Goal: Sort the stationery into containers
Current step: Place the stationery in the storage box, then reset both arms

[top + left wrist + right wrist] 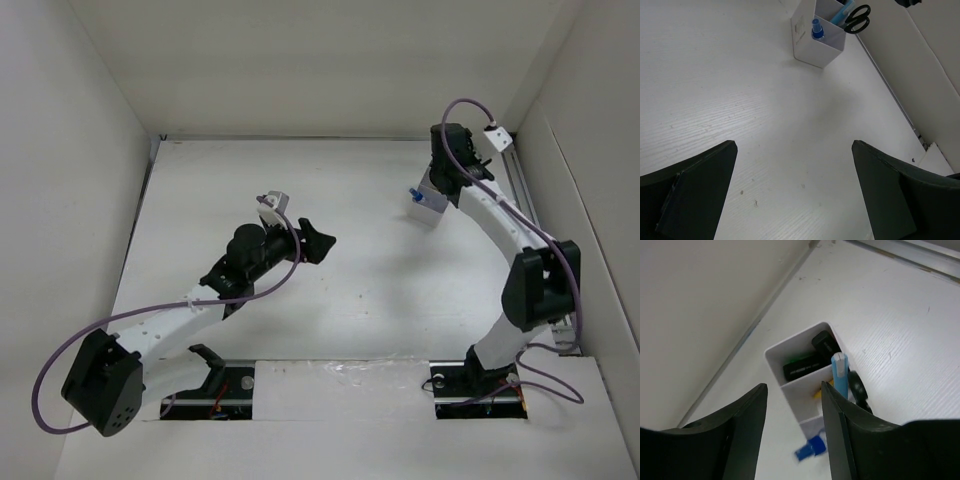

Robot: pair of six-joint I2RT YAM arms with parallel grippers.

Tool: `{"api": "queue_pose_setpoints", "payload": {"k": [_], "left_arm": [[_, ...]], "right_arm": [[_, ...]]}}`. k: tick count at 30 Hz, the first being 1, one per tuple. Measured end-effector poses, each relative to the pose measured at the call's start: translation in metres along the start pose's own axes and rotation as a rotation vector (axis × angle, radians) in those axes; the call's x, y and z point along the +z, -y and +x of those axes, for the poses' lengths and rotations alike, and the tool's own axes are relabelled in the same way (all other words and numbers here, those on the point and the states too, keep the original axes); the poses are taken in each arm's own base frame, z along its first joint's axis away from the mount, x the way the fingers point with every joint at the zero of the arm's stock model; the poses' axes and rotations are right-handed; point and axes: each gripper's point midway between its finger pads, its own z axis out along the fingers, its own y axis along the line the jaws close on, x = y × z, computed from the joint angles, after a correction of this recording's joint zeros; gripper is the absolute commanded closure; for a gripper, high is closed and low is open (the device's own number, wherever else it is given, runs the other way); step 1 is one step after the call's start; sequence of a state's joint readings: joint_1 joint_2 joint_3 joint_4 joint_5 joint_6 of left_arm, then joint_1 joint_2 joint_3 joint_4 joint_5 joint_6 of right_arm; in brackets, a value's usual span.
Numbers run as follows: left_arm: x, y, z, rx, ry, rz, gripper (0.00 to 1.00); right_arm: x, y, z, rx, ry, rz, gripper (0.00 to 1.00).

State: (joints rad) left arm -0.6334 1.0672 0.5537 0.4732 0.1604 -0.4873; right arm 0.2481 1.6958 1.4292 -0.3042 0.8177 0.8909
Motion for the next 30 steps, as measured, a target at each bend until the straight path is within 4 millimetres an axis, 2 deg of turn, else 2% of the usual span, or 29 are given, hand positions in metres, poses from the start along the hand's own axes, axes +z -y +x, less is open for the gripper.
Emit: {"api": "queue_pose_setpoints", "payload": {"k": [5,8,9,11,14,19,22,24,25,26,27,28,30], "left_arm": [[-0.003,0.002,-0.001,-0.003,0.021,0.017,0.00],[-0.013,0.002,-0.003,-0.009,0.054,0.021,0.00],[-0.016,0.002,-0.006,-0.011,0.071,0.019,0.00],[-0.021,0.002,-0.013,-0.017,0.108,0.014,0.00],[-0.024,0.003,-0.024,-0.029,0.154,0.001,0.00],[-0.025,-0.004,-0.029,-0.047,0.183,-0.040,0.00],[-0.026,-0.007,-0.029,-0.051,0.187,-0.052,0.00],[-0.026,-0.009,-0.026,-0.052,0.184,-0.061,0.00],[-0.027,-0.010,-0.025,-0.053,0.182,-0.063,0.00],[-0.027,-0.011,-0.025,-0.053,0.185,-0.066,0.00],[-0.028,-0.010,-0.027,-0.053,0.190,-0.066,0.00],[-0.029,-0.010,-0.028,-0.053,0.196,-0.066,0.00],[-0.031,-0.009,-0.029,-0.055,0.202,-0.063,0.00]], "right_arm": [[-0.066,-0.013,-0.010,0.065,-0.079,-0.216,0.47],[-0.106,-0.019,0.001,0.076,-0.185,-0.390,0.56],[-0.114,-0.019,0.006,0.073,-0.218,-0.431,0.60],[-0.132,-0.017,0.024,0.053,-0.298,-0.521,0.80],[-0.163,-0.012,0.064,-0.011,-0.447,-0.639,1.00],[-0.224,0.004,0.131,-0.152,-0.684,-0.795,1.00],[-0.245,0.020,0.156,-0.211,-0.762,-0.817,1.00],[-0.244,0.032,0.165,-0.226,-0.772,-0.789,0.97],[-0.241,0.038,0.168,-0.226,-0.772,-0.765,0.91],[-0.237,0.046,0.172,-0.230,-0.772,-0.729,0.79],[-0.234,0.051,0.174,-0.230,-0.774,-0.710,0.79],[-0.231,0.057,0.176,-0.232,-0.770,-0.684,0.69],[-0.226,0.063,0.178,-0.223,-0.761,-0.646,0.61]]}}
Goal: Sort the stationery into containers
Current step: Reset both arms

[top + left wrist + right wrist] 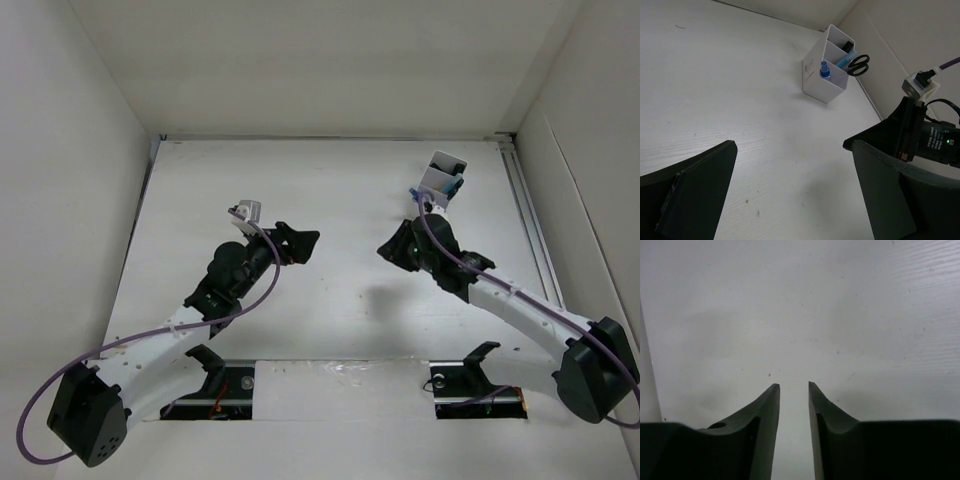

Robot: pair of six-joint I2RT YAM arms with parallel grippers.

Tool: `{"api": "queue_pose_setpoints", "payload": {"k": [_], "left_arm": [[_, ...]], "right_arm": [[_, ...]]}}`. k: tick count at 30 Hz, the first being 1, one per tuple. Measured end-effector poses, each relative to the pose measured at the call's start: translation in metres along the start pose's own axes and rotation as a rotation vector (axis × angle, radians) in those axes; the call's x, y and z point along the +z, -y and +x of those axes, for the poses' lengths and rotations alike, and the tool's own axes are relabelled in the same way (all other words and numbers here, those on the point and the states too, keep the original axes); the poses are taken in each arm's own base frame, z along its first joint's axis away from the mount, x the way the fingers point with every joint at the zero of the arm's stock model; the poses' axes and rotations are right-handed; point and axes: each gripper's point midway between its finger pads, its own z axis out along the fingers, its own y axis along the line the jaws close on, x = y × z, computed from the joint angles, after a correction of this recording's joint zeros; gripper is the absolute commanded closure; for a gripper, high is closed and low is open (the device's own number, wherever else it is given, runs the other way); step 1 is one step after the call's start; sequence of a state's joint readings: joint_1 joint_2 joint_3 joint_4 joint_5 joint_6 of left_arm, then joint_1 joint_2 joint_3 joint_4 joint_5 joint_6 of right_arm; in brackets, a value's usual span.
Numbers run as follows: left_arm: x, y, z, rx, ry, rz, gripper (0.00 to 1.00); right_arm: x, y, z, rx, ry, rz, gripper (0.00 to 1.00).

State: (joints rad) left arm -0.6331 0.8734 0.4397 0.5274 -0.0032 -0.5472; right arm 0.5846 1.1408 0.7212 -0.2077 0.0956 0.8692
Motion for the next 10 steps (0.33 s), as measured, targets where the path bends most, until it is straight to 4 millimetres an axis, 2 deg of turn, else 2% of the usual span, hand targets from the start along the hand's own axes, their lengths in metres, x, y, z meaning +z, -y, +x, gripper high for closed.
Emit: {"api": "queue_pose_setpoints", "payload": {"k": [1,3,10], "left_arm": [[-0.0007,0.0001,-0.0006,-0.001,0.003,0.001,0.00],[-0.0010,0.0007,-0.0012,-0.001,0.005,0.003,0.00],[-0.0017,0.0033,0.0015,0.004,-0.009,0.020,0.00]], "right_arm": [[0.0000,0.0030,0.0003,0.003,0.004,0.012,0.56],[-0.0016,0.0059,0.0000,0.015,0.016,0.025,0.55],[-0.0061,0.0100,-0.0044,0.035,0.052,0.049,0.51]]}}
